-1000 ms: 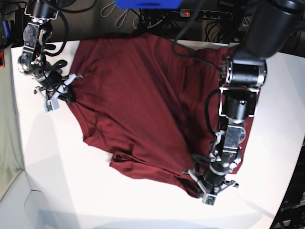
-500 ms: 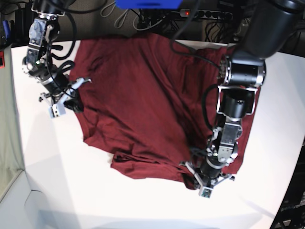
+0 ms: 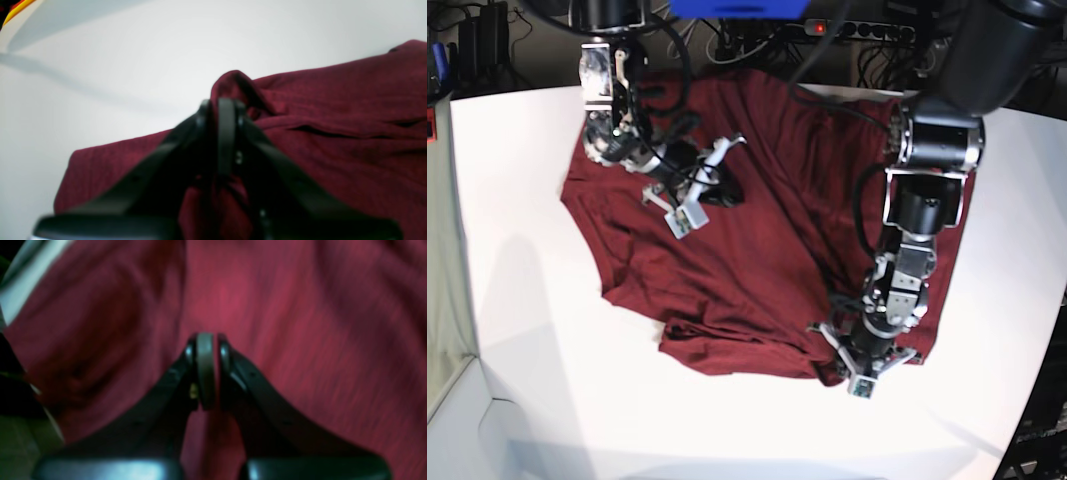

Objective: Layout the t-shirt on the table in an organized manner, then fold the t-shirt properly
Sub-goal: 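Pull the shirt edge outward with the left gripper while right gripper holds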

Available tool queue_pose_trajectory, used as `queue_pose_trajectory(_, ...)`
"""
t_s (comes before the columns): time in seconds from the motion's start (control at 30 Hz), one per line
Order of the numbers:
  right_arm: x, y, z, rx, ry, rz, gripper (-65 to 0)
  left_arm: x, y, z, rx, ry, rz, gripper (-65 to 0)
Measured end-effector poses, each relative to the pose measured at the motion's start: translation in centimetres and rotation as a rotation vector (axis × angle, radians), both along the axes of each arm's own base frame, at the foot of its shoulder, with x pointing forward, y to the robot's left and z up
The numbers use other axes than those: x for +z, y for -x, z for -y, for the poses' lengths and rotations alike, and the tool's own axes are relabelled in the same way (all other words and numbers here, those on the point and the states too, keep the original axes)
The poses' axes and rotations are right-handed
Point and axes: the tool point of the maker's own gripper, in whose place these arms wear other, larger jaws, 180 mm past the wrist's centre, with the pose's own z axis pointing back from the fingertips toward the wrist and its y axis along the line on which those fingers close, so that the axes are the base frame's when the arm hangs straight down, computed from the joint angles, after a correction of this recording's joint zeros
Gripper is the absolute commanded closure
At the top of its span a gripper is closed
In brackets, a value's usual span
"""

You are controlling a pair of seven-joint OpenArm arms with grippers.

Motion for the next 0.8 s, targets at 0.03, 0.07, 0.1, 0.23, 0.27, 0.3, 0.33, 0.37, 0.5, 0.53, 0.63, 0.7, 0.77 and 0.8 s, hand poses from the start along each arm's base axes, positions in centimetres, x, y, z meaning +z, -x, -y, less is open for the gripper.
queue_pose_trajectory(0.03, -0.5, 0.2, 0.3, -0.004, 0.0, -0.007, -1.5, 0.0, 0.0, 0.0, 0.002, 0.001, 0.0, -18.3)
queue_pose_trajectory(0.07, -1.1, 0.4, 0.7, -0.006, 0.002, -0.019, -1.4, 0.0, 0.0, 0.0, 0.003, 0.005, 0.001, -23.3)
queue_pose_trajectory(0.1, -1.3, 0.4, 0.9, -0.013, -0.01, -0.02, -1.4, 0.1, -0.1, 0.0, 0.002, 0.006, 0.006, -27.5)
queue_pose_trajectory(0.23, -1.9, 0.5, 2.2, -0.039, -0.03, -0.011, -1.4, 0.2, -0.1, 0.0, 0.003, 0.009, 0.006, -38.7)
queue_pose_trajectory(0.27, -1.9, 0.5, 2.6, -0.05, -0.032, -0.005, -1.4, 0.2, -0.1, 0.0, 0.003, 0.008, 0.006, -39.0)
queue_pose_trajectory(0.3, -1.9, 0.6, 3.0, -0.063, -0.038, -0.003, -1.4, 0.2, -0.1, 0.0, 0.003, 0.009, 0.006, -38.9)
queue_pose_trajectory(0.33, -1.8, 0.5, 3.3, -0.074, -0.041, 0.0, -1.4, 0.2, -0.1, 0.0, 0.003, 0.009, 0.007, -39.0)
queue_pose_trajectory(0.37, -1.9, 0.6, 3.6, -0.076, -0.039, -0.001, -1.4, 0.3, -0.2, 0.0, 0.003, 0.009, 0.008, -39.0)
queue_pose_trajectory(0.5, -2.1, 0.6, 5.6, -0.124, -0.032, -0.001, -1.4, 1.8, -1.4, -0.1, 0.004, 0.01, 0.027, -39.0)
queue_pose_trajectory(0.53, -2.2, 0.6, 5.9, -0.132, -0.032, -0.002, -1.4, 2.1, -1.8, -0.1, 0.006, 0.013, 0.037, -39.0)
queue_pose_trajectory(0.63, -2.2, 0.6, 6.3, -0.144, -0.032, -0.001, -1.4, 1.0, -1.7, -0.2, 0.011, 0.013, -0.009, -39.0)
queue_pose_trajectory(0.7, -2.3, 0.6, 6.7, -0.145, -0.025, -0.004, -1.4, -0.7, -0.8, -0.3, 0.015, 0.014, -0.06, -39.0)
queue_pose_trajectory(0.77, -2.3, 0.6, 7.0, -0.148, -0.02, 0.0, -1.4, -2.0, 0.0, -0.3, 0.016, 0.013, -0.088, -38.9)
queue_pose_trajectory(0.8, -2.3, 0.6, 7.0, -0.148, -0.019, -0.001, -1.4, -2.2, 0.1, -0.4, 0.017, 0.011, -0.095, -38.9)
